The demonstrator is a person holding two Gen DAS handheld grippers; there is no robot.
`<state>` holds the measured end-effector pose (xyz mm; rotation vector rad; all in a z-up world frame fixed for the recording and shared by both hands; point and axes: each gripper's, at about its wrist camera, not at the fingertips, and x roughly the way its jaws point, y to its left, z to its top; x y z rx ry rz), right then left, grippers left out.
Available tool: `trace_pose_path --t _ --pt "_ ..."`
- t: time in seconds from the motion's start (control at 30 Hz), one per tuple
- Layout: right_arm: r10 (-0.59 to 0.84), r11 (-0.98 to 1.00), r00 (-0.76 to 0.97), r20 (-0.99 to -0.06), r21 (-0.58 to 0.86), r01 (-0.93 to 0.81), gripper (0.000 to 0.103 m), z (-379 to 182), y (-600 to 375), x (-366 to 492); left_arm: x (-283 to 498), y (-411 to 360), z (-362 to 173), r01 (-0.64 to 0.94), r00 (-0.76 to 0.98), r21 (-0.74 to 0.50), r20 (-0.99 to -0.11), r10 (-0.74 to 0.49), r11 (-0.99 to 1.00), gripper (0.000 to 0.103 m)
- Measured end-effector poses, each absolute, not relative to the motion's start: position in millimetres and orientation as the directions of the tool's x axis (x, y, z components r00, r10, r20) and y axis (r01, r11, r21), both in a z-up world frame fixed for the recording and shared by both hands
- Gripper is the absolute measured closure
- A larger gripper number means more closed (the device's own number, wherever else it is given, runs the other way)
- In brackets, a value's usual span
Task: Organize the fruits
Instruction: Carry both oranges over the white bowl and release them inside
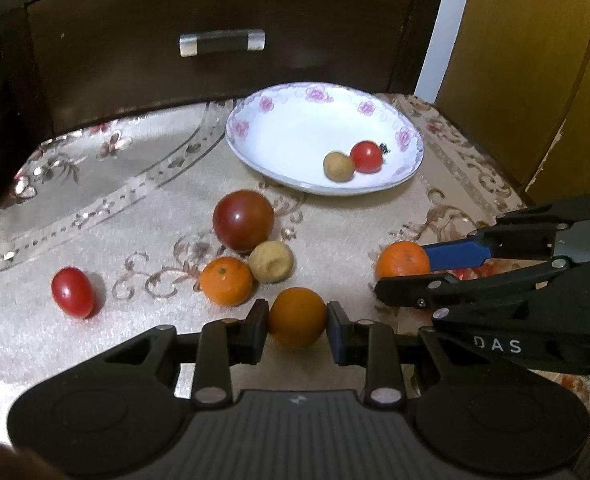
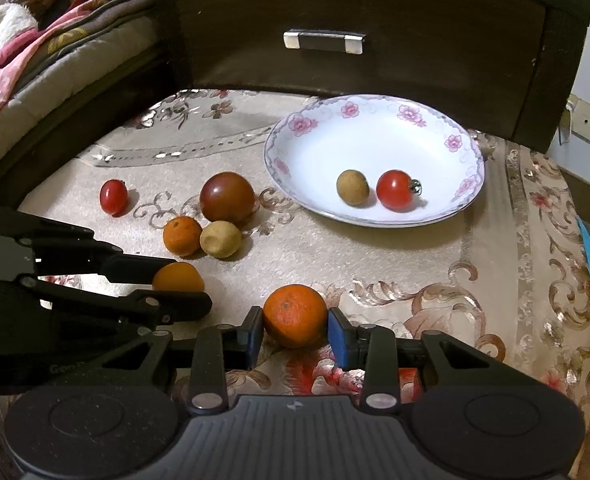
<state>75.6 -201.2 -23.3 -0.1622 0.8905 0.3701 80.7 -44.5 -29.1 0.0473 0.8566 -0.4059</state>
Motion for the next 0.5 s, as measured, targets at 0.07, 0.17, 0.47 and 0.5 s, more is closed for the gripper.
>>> trace_pose_path --t 0.07,0.17,0.47,0.5 --pt "0.246 0.927 0.58 -0.777 0.014 -0.375 0.073 -20.8 -202.2 75.5 80.7 -46.3 -25.8 0.369 0.591 -0.118 -0.736 -0.331 0.922 0.065" --pt "0.244 0.93 0.593 -0.768 0.012 -0.368 0.073 -16.3 -204.3 75.1 80.4 -49.1 -20.5 0.374 0.604 -0.108 -0.725 -0.33 0.921 0.065" --pt "0.234 0.937 0.621 -0.748 0.002 -0.351 0.073 -9.6 -205.5 73.6 78.9 -53.1 -15.0 0.392 0.619 -0.102 -0.706 -0.344 0.914 0.065" --pt "0.233 0.937 0.622 -0.747 0.001 -0.35 0.073 -9.5 -205.3 73.8 78.8 -53.5 -14.7 0.393 0.621 -0.099 -0.705 -0.343 0.914 0.065"
